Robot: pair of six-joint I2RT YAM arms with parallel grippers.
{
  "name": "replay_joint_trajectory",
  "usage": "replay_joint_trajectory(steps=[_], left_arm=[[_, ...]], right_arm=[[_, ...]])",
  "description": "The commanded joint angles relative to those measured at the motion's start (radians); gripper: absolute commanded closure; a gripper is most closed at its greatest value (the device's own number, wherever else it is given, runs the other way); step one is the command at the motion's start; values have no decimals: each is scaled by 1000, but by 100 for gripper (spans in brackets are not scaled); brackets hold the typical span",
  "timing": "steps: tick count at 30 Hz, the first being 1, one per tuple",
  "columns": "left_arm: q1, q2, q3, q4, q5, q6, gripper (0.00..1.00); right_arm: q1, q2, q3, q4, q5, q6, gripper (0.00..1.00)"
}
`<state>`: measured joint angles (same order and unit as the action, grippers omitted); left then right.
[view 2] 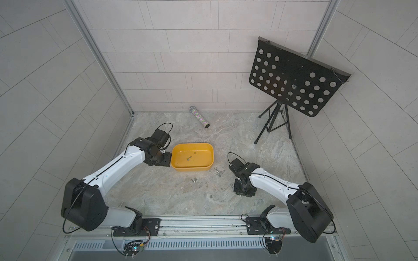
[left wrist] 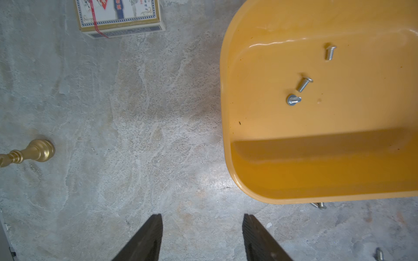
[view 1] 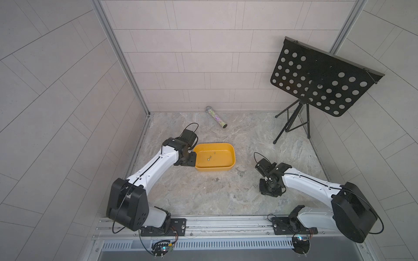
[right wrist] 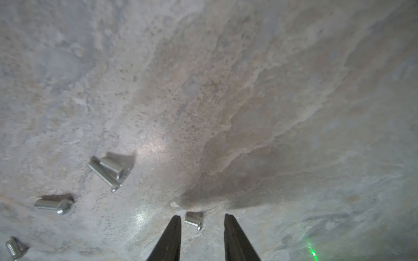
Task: Put the screws on the desktop into the storage box
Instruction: Pick up the screw from the center of the board.
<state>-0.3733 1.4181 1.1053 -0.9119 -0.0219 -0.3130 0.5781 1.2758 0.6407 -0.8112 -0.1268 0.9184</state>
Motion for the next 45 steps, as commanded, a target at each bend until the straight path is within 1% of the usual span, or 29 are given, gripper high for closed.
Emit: replay_joint_trajectory(steps=[1, 9, 10, 18, 28, 35, 39, 45], left_arm=[[5, -12, -10, -1, -2, 12, 36], [5, -11, -11, -1, -2, 12, 36], [5, -11, -11, -1, -1, 12, 36], [6, -11, -14, -2, 2, 12, 36], [7, -13, -16, -1, 2, 12, 36], [6, -11, -17, -1, 0, 12, 36], [5, -12, -17, -1, -3, 12, 36], [7, -9, -17, 0, -6, 12, 36]], right_arm=[[14, 1, -10, 8, 10, 24, 64], [44, 21, -10, 29, 9, 50, 65], [44, 20, -35, 29, 10, 52, 65], [49, 7, -64, 24, 22, 76, 66], [59, 19, -70, 46, 14, 83, 77], [64, 17, -60, 46, 12, 82, 82], [66, 3, -23, 11, 27, 71, 82], [73, -23, 129, -94, 78, 21, 83]])
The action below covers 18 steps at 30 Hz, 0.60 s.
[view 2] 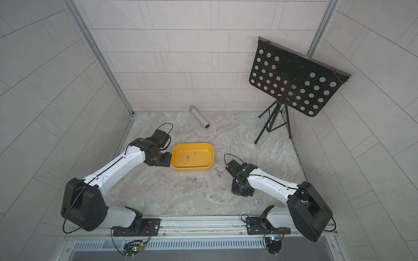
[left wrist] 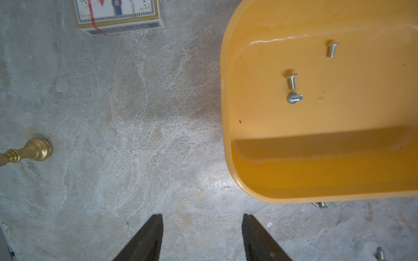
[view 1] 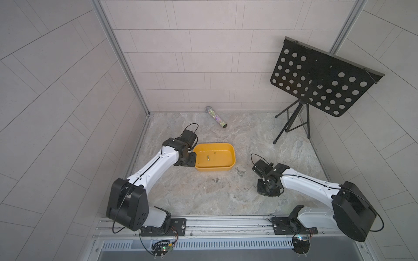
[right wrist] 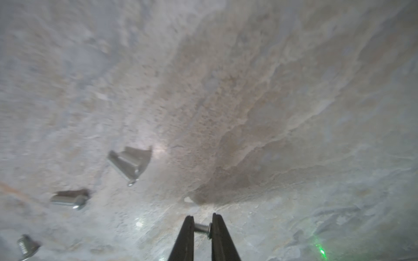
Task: Put the screws on the desktop into the storage box
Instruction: Pick up the screw from the center of the board, then place the screw in the storage box.
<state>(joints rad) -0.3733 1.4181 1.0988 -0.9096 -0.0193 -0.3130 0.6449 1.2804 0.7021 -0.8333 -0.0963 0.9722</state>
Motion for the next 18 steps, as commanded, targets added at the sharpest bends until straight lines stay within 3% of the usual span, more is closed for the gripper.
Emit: replay_joint_trajectory(steps=[1, 8, 18], left_arm=[[8, -8, -11, -2, -9, 12, 36], [24, -20, -13, 4, -21, 7, 36], [67, -50, -23, 15, -37, -2, 36]], right_arm=[[6, -24, 102, -93, 53, -46, 83], [7, 62, 323, -130, 34, -119, 85], [35, 383, 724, -128, -11, -203, 85]])
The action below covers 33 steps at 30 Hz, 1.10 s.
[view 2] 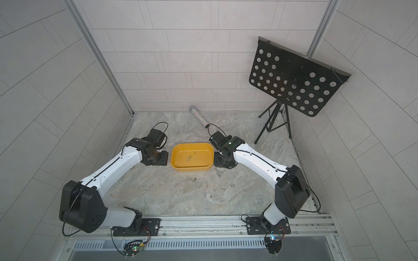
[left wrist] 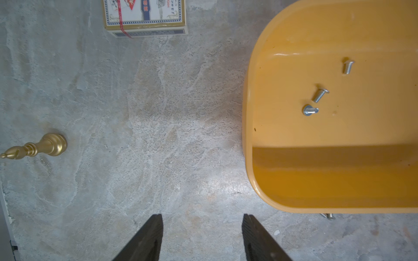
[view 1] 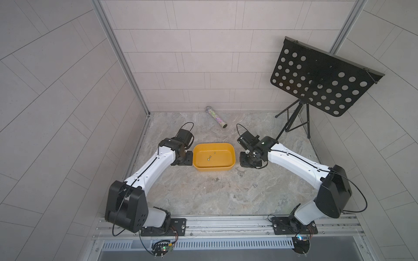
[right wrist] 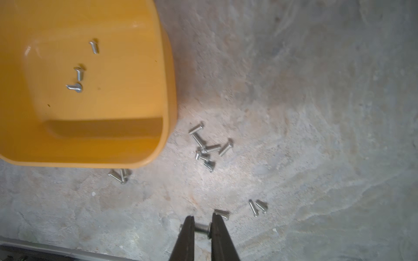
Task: Put the screws on the desktop into the storage box
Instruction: Place the screw in the storage box.
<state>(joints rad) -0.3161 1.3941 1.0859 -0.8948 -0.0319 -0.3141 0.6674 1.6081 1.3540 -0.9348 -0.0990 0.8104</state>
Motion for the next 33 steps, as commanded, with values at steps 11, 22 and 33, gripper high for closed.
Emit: replay_joint_trajectory(steps=[11, 22, 33], left_arm=[[56, -43, -18, 5, -13, -9, 36], [65, -40, -20, 9, 12, -6, 36], [65, -40, -20, 10, 21, -1, 36]], right_arm=[[52, 431, 439, -64, -65, -83, 85], [52, 650, 619, -106, -61, -105, 81], [57, 641, 645, -126, -31, -130, 70]])
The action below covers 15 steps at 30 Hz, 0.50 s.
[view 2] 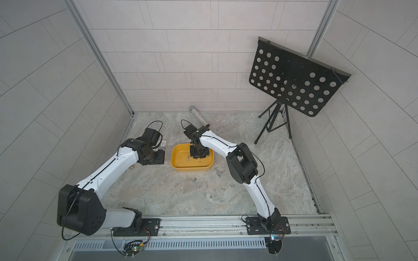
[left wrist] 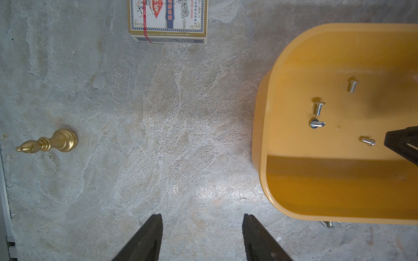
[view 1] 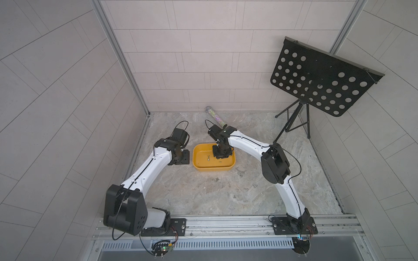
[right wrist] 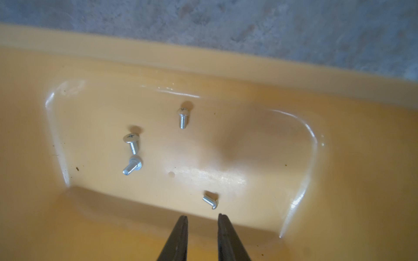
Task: Put the screws on the desktop into the storage box
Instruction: Place the screw in the storage box.
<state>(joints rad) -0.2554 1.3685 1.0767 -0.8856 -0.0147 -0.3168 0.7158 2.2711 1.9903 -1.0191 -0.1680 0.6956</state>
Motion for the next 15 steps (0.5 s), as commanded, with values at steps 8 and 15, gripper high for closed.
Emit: replay_joint_trajectory(steps=[8, 15], left_arm=[[2, -24, -18, 1, 30, 12, 36], [-79, -102, -66, -42, 34, -34, 36]], right_arm=[[-6, -258, -118, -24, 156, -27, 66], [-64, -518, -349, -5, 209, -21, 65]])
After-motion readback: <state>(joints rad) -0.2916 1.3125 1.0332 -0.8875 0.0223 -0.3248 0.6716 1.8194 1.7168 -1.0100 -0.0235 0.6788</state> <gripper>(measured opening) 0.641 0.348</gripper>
